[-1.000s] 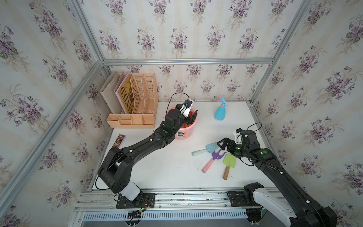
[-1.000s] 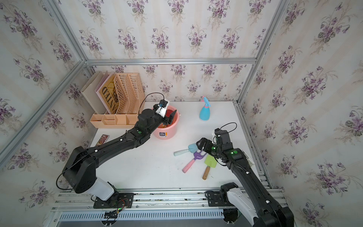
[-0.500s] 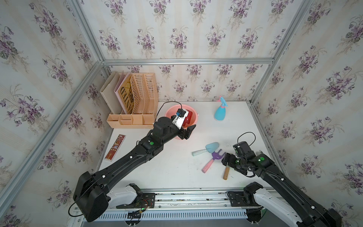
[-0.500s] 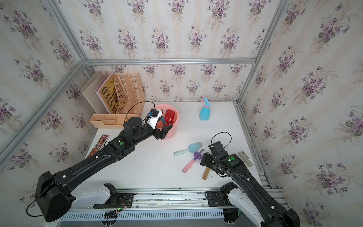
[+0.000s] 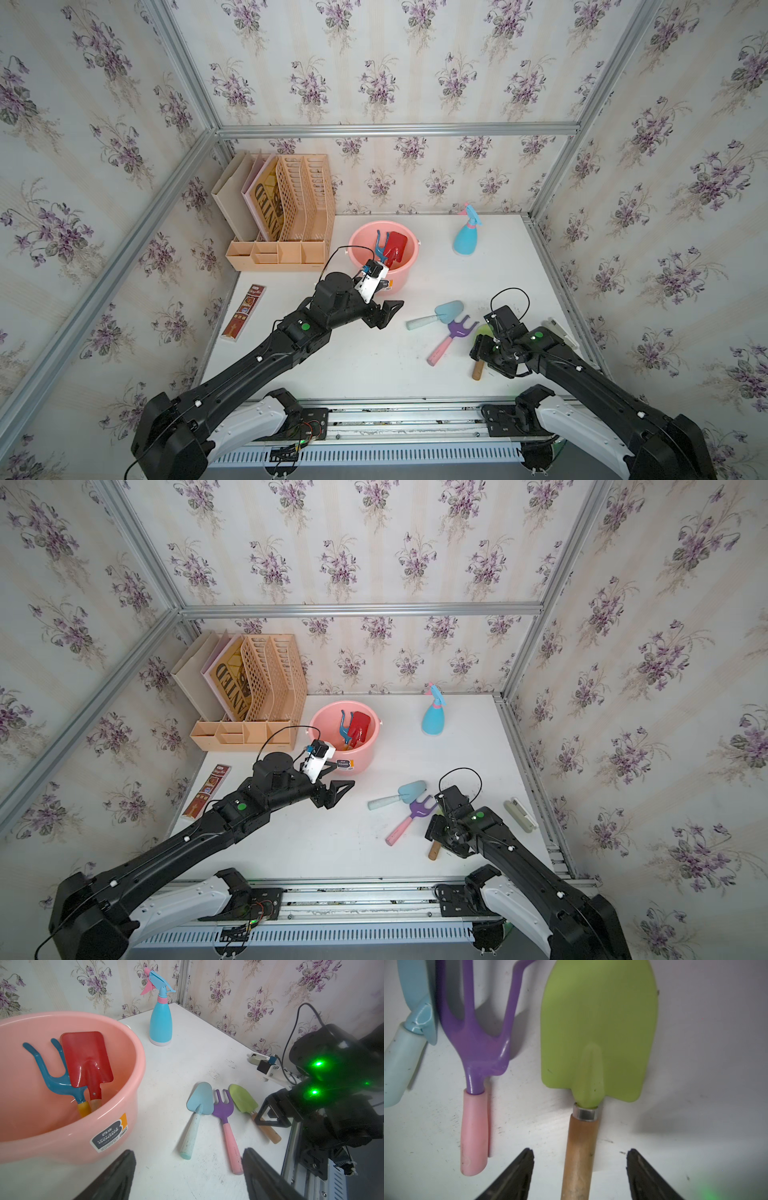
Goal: Organize the gardening tools
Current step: Pick up the gardening tool from the center of the board.
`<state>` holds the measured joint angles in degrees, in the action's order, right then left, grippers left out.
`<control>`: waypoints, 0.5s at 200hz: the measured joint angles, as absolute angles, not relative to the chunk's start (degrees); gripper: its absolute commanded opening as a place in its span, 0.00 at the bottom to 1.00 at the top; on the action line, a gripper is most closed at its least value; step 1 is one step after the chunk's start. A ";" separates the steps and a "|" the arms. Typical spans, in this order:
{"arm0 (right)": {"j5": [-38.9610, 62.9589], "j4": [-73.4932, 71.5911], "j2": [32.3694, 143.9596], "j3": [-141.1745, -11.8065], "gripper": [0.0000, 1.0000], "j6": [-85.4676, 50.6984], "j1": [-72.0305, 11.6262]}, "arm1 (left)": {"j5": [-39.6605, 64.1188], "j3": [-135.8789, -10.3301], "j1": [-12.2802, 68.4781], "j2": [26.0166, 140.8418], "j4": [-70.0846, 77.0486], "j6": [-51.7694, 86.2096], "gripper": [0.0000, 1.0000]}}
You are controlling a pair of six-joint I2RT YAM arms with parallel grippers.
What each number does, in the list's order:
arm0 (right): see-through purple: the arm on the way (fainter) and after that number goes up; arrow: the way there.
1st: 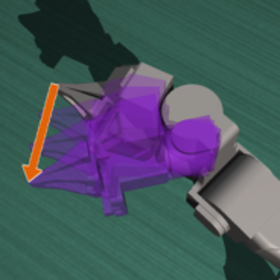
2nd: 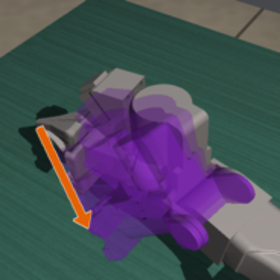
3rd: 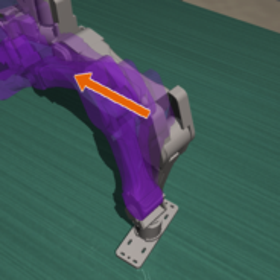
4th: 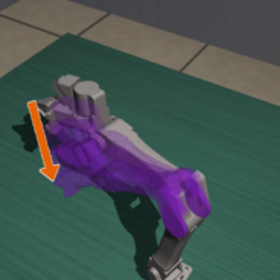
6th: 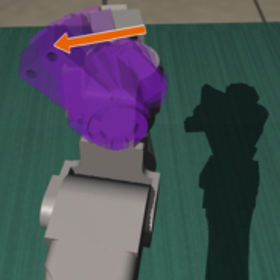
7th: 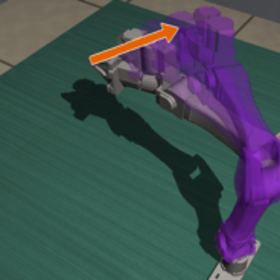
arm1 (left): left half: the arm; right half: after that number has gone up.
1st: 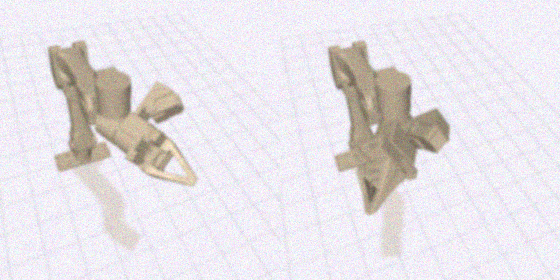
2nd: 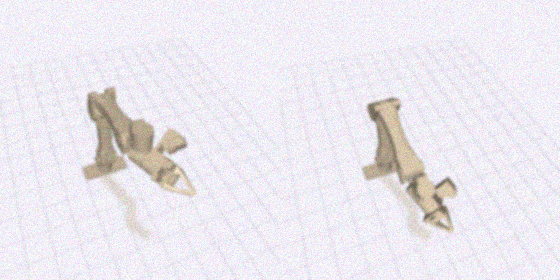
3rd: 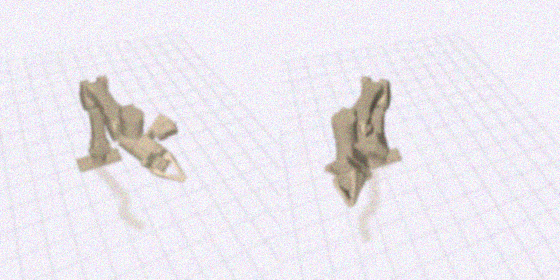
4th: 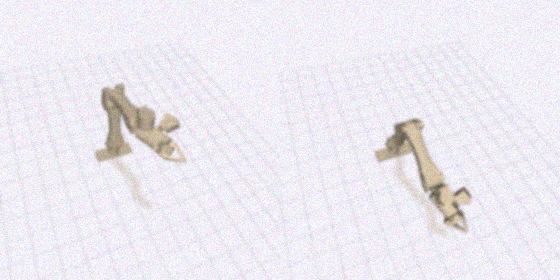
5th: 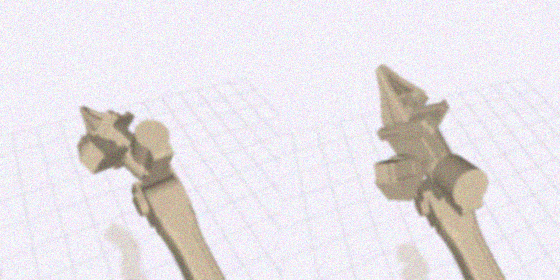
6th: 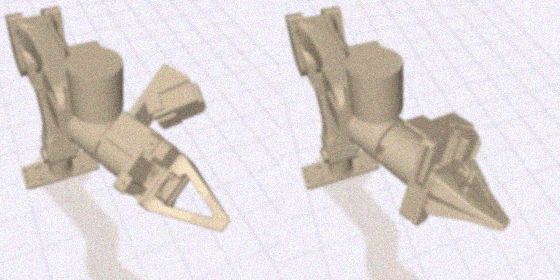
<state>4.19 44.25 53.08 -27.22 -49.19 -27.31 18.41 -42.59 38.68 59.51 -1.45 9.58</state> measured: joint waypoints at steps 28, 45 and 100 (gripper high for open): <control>4.40 41.74 55.33 -26.85 0.65 -49.71 -27.31 | 19.18 -40.51 38.52 59.42 -1.41 10.66 0.84; 4.47 40.12 56.93 -26.13 0.62 -49.89 -27.31 | 19.49 -39.35 38.26 59.59 -1.13 11.25 0.85; 3.70 37.58 59.37 -25.58 0.56 -51.00 -27.31 | 19.70 -38.13 37.54 59.96 0.10 12.36 0.85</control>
